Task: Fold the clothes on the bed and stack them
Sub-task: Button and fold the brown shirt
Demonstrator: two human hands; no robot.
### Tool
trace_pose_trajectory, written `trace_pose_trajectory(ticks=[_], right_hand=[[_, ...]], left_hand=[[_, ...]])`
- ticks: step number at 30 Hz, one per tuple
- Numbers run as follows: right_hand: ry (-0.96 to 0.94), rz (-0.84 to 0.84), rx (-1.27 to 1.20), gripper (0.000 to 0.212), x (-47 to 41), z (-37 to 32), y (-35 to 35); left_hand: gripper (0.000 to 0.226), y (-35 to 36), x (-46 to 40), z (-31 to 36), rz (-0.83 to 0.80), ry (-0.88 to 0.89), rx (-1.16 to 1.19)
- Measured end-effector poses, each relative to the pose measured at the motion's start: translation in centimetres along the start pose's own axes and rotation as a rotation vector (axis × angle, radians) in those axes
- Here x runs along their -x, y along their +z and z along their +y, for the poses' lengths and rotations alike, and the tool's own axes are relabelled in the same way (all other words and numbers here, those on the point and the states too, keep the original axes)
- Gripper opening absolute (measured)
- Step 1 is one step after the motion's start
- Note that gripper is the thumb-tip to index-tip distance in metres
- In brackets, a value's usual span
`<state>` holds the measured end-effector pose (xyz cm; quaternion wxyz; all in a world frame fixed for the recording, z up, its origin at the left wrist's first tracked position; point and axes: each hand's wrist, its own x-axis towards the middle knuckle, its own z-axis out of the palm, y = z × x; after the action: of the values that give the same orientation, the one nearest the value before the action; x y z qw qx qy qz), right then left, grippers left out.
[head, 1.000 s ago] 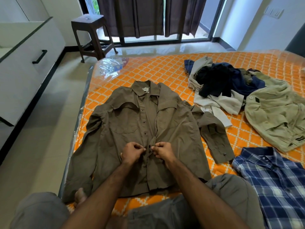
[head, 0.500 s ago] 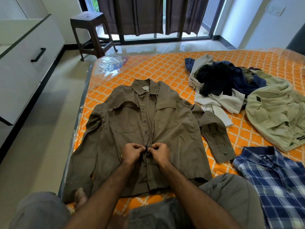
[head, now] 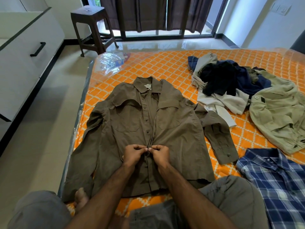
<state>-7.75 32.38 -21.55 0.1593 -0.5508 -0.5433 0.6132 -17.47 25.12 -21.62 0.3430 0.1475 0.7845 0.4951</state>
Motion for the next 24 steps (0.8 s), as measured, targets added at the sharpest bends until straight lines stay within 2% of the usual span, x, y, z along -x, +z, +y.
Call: trace_pose_trajectory(ticks=[4, 6, 8, 10, 12, 14, 17, 19, 24], right_hand=[[0.018, -0.02, -0.002, 0.004, 0.1, -0.3, -0.4], [0.015, -0.096, 0.049, 0.009, 0.1, -1.2, -1.2], [0.024, -0.168, 0.152, 0.018, -0.5, -2.4, -1.9], [-0.006, -0.118, 0.296, 0.023, -1.8, -3.8, -2.3], [-0.099, -0.022, 0.453, 0.024, -3.2, -5.4, -2.5], [-0.169, -0.005, 0.577, 0.025, -3.7, -7.6, -2.2], [-0.206, 0.023, 0.853, 0.047, -4.1, -9.7, -1.2], [-0.201, 0.06, 0.98, 0.05, -4.4, -10.0, -0.7], [-0.146, 0.043, 0.901, 0.036, -5.6, -8.5, -1.7]], left_hand=[[0.02, -0.4, 0.0, -0.1, -0.04, 0.0, -0.015], [0.022, -0.8, -0.3, 0.4, -0.117, -0.013, -0.072], [0.025, -1.6, -1.0, 1.3, -0.203, -0.017, -0.121], [0.022, -2.3, -2.0, 2.5, -0.23, -0.005, -0.186], [0.016, -2.5, -3.4, 3.6, -0.174, 0.025, -0.227], [0.011, -2.3, -4.8, 4.6, -0.114, 0.043, -0.257], [0.008, -1.1, -6.1, 5.7, -0.065, 0.012, -0.272], [0.011, -0.2, -6.7, 6.0, -0.031, 0.001, -0.304], [0.034, 1.0, -7.0, 5.9, 0.003, 0.001, -0.481]])
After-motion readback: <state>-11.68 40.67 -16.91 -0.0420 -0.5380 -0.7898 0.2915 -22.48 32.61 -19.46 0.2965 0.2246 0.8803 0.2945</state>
